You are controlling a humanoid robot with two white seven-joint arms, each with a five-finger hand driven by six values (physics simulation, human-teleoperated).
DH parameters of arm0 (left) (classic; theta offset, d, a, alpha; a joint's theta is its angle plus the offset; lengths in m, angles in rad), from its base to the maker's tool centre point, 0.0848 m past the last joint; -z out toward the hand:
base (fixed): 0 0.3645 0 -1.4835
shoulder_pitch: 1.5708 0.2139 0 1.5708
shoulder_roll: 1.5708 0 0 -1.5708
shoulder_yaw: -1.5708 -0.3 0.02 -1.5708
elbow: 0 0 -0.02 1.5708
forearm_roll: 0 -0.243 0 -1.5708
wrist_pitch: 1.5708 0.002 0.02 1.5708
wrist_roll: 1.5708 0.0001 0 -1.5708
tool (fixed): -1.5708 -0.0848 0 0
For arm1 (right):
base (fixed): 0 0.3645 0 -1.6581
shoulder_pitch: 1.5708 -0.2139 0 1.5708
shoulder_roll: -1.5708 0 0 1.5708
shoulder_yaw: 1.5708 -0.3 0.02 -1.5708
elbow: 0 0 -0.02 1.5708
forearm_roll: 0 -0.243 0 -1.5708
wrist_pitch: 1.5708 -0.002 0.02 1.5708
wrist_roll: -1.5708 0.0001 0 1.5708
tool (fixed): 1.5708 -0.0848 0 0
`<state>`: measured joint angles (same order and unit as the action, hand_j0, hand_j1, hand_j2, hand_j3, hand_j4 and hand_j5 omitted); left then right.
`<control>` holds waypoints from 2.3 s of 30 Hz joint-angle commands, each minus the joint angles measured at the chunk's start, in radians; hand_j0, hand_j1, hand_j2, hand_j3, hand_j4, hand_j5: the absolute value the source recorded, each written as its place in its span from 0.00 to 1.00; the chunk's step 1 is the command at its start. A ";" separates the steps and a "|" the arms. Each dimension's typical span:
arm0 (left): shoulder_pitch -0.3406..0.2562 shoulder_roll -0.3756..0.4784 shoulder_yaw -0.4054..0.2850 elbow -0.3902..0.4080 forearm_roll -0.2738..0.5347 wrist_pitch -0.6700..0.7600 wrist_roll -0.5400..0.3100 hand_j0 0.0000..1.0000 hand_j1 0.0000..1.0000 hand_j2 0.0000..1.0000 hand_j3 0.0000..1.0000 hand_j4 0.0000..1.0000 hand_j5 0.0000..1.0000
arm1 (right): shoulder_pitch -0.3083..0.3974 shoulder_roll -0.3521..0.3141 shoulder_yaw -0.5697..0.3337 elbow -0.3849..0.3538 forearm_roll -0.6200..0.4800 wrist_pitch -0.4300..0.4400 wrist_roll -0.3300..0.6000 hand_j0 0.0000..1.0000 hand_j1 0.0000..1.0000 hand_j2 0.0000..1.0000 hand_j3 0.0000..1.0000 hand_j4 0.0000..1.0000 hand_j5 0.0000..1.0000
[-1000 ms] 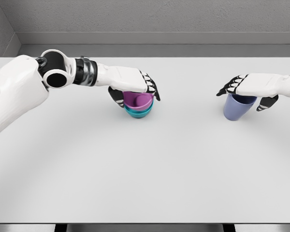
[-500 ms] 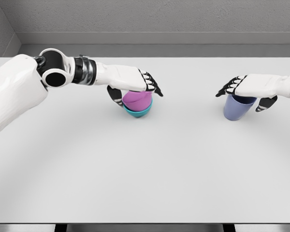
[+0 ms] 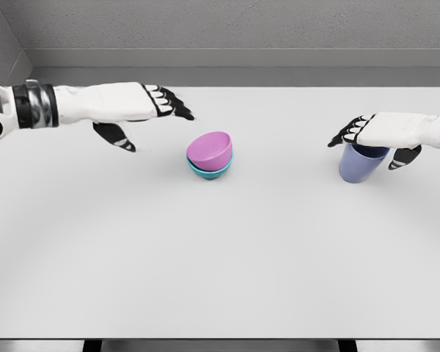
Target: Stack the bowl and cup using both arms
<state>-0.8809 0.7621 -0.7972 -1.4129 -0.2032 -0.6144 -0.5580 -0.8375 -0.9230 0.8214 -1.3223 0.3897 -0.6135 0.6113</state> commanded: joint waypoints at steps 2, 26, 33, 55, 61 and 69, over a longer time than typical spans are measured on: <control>0.059 0.106 0.167 -0.046 0.080 0.004 0.027 1.00 1.00 1.00 1.00 1.00 1.00 | 0.000 -0.002 -0.001 -0.002 -0.005 0.003 0.000 1.00 1.00 1.00 1.00 1.00 1.00; 0.655 -0.104 0.690 0.022 0.128 0.004 0.155 1.00 1.00 1.00 1.00 1.00 1.00 | -0.002 0.001 0.007 -0.003 -0.005 0.003 0.000 0.81 0.81 0.81 0.81 0.81 0.81; 0.683 -0.119 0.722 0.029 0.130 0.004 0.155 1.00 1.00 1.00 1.00 1.00 1.00 | -0.002 -0.002 0.005 -0.003 -0.005 0.003 0.000 0.75 0.75 0.75 0.75 0.75 0.75; 0.683 -0.130 0.722 0.031 0.128 0.004 0.153 1.00 1.00 1.00 1.00 1.00 1.00 | -0.011 0.003 0.002 -0.003 -0.005 0.003 0.000 0.55 0.55 0.55 0.55 0.55 0.55; 0.683 -0.138 0.722 0.038 0.128 0.004 0.153 1.00 1.00 1.00 1.00 1.00 1.00 | -0.017 0.001 -0.004 -0.005 -0.009 0.003 0.000 0.54 0.54 0.54 0.54 0.54 0.54; 0.683 -0.138 0.722 0.038 0.130 0.004 0.153 1.00 1.00 1.00 1.00 1.00 1.00 | -0.035 -0.003 -0.018 -0.005 -0.017 0.003 0.000 0.54 0.54 0.54 0.54 0.54 0.54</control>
<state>-0.1979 0.6234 -0.0753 -1.3737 -0.0819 -0.6127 -0.4052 -0.8759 -0.9239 0.8086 -1.3268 0.3793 -0.6136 0.6114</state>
